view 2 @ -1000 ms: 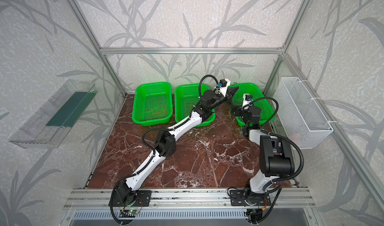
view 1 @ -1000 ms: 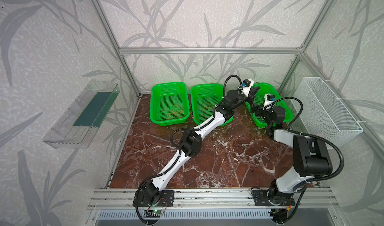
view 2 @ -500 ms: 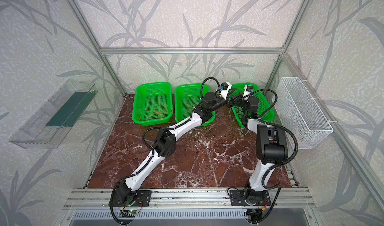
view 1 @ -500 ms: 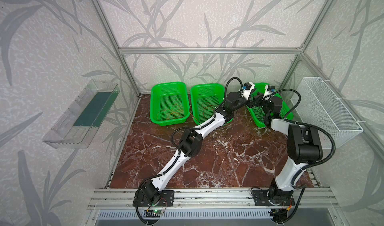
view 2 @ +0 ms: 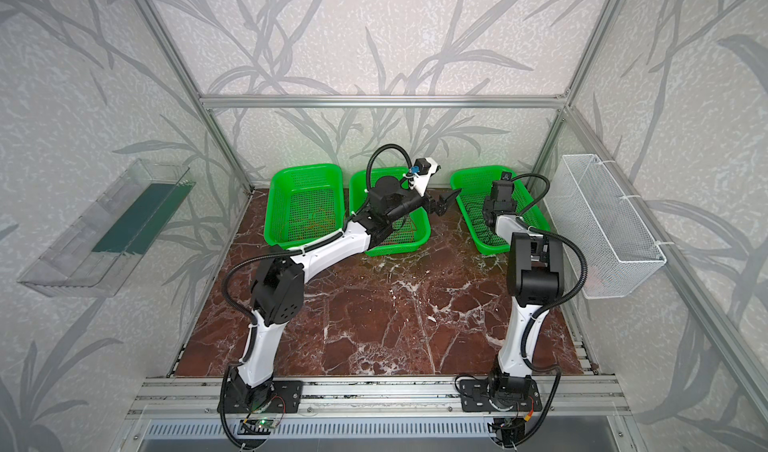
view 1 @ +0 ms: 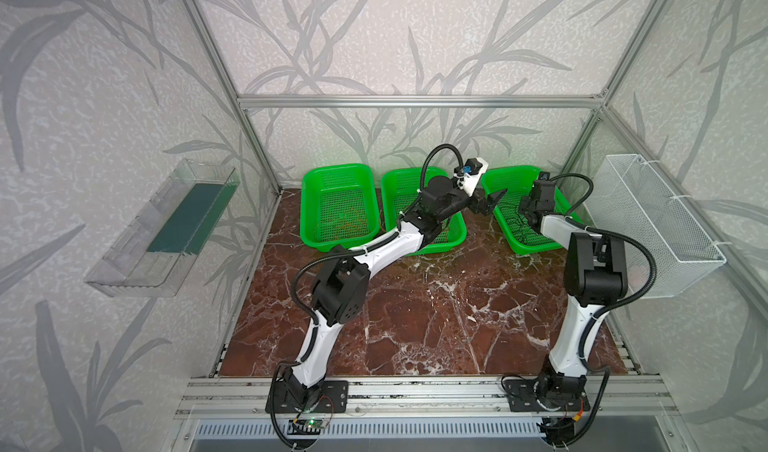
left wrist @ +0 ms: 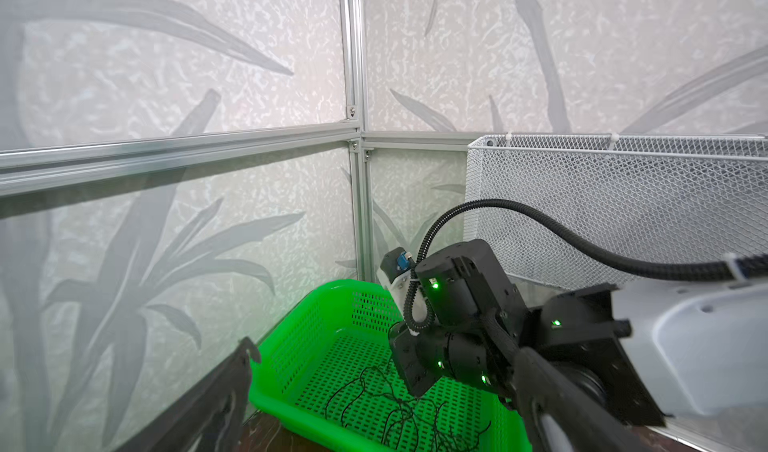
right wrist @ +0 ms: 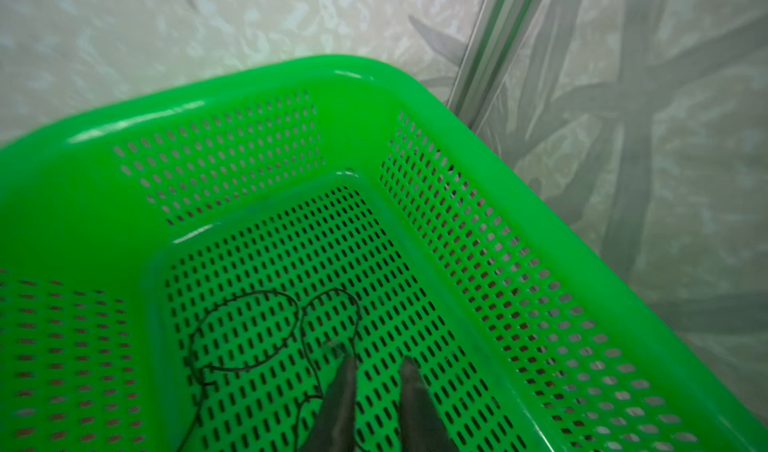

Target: Untangle the cables

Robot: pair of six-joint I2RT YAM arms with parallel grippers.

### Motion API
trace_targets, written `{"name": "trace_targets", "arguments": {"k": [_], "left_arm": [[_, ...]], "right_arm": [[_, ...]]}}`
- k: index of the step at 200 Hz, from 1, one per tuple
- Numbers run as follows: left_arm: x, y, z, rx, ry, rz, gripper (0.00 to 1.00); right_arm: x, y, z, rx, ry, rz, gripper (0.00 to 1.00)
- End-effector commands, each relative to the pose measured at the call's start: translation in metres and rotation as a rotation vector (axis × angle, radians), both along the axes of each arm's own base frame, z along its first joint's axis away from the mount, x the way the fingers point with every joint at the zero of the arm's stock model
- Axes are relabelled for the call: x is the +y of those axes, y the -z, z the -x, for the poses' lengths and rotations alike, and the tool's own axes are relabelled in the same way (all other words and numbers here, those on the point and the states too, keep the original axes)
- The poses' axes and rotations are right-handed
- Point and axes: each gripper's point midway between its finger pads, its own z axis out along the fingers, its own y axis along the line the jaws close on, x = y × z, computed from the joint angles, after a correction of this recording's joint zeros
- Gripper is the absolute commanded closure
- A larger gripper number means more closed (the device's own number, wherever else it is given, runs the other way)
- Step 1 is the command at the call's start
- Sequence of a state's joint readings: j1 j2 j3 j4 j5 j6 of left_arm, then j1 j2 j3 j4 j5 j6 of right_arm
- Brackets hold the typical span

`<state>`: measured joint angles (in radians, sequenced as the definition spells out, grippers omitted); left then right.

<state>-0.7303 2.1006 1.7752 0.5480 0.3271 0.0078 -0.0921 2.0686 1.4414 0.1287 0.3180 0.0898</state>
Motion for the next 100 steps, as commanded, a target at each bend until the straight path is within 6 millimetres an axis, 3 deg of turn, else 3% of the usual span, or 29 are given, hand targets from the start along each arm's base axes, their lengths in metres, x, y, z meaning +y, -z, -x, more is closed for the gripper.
{"name": "trace_targets", "arguments": {"k": [1, 16, 38, 64, 85, 100], "left_arm": [[0.025, -0.009, 0.009, -0.041, -0.037, -0.037, 0.01], [0.039, -0.005, 0.017, -0.034, -0.047, -0.072, 0.01], [0.061, 0.0, 0.029, -0.008, -0.067, -0.107, 0.0], [0.093, 0.005, 0.043, 0.035, -0.105, -0.144, 0.01], [0.12, 0.01, 0.061, 0.056, -0.139, -0.175, 0.01], [0.147, 0.01, 0.073, 0.073, -0.196, -0.195, 0.01]], "right_arm": [[-0.012, -0.003, 0.017, 0.077, 0.069, 0.021, 0.39], [-0.009, -0.012, 0.022, 0.071, 0.054, 0.016, 0.25], [-0.004, -0.016, 0.032, 0.12, 0.029, 0.001, 0.16], [0.009, -0.011, 0.048, 0.205, -0.034, -0.065, 0.09], [0.024, -0.019, 0.07, 0.234, -0.087, -0.123, 0.0], [0.04, -0.029, 0.085, 0.185, -0.148, -0.168, 0.01]]}}
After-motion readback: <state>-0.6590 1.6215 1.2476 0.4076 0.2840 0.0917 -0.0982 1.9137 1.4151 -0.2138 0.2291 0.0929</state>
